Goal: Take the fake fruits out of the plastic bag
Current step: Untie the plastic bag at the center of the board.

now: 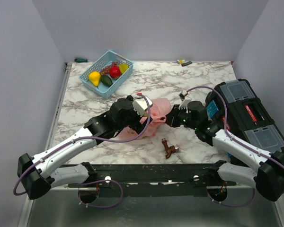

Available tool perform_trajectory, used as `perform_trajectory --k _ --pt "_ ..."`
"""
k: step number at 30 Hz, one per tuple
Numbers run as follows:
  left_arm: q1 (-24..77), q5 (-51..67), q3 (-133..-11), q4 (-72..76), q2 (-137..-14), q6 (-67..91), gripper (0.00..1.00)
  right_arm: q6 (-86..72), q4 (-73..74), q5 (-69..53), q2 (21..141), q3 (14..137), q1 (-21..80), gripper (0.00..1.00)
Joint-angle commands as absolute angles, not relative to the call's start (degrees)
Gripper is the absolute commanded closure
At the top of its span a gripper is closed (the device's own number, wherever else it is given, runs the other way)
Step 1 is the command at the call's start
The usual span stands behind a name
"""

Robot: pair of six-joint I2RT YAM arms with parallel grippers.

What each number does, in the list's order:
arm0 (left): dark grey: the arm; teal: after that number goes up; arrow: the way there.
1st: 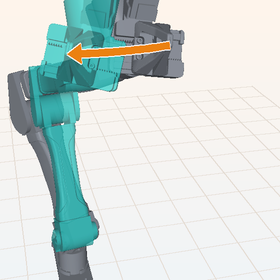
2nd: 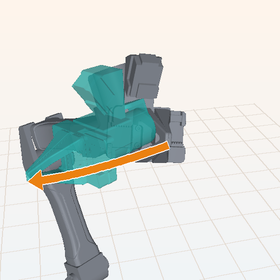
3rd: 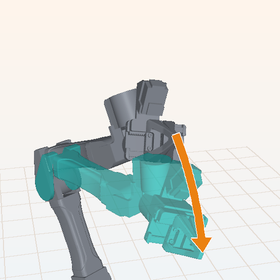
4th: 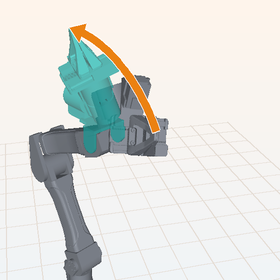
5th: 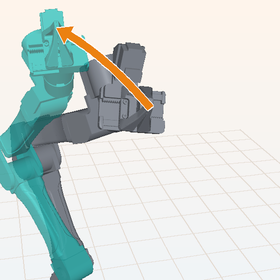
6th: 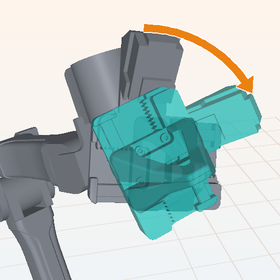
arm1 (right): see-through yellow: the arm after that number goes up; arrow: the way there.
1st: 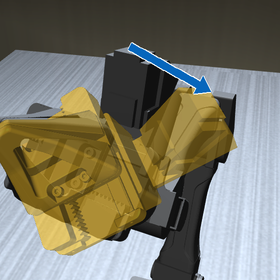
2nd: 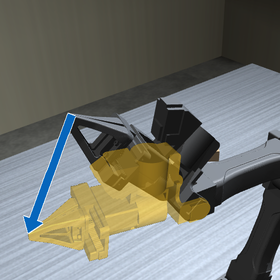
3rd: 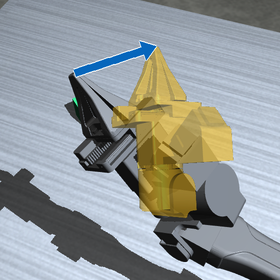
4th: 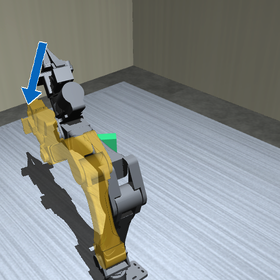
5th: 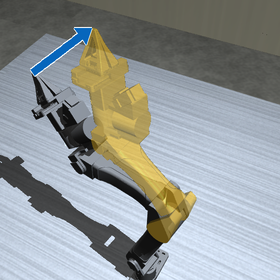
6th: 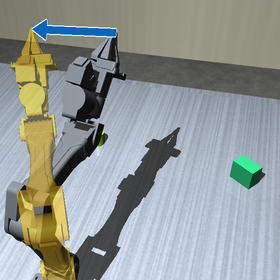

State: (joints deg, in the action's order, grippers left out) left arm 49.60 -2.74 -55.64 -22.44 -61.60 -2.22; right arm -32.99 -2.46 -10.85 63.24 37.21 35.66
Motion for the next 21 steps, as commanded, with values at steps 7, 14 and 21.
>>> perform_trajectory --k 7,14,21 --pt "55.9 -14.9 -60.7 -25.9 -67.8 -6.1 0.36 -35.1 -7.3 -17.7 65.4 35.6 35.6 0.99" --pt "56.7 -23.2 -58.0 -23.6 -64.5 -7.6 0.80 -35.0 -3.0 -12.8 61.1 34.6 35.6 0.99" --pt "56.7 -40.6 -54.4 -15.6 -59.3 -7.5 1.00 -36.6 -1.3 -4.8 60.6 34.7 35.5 0.99"
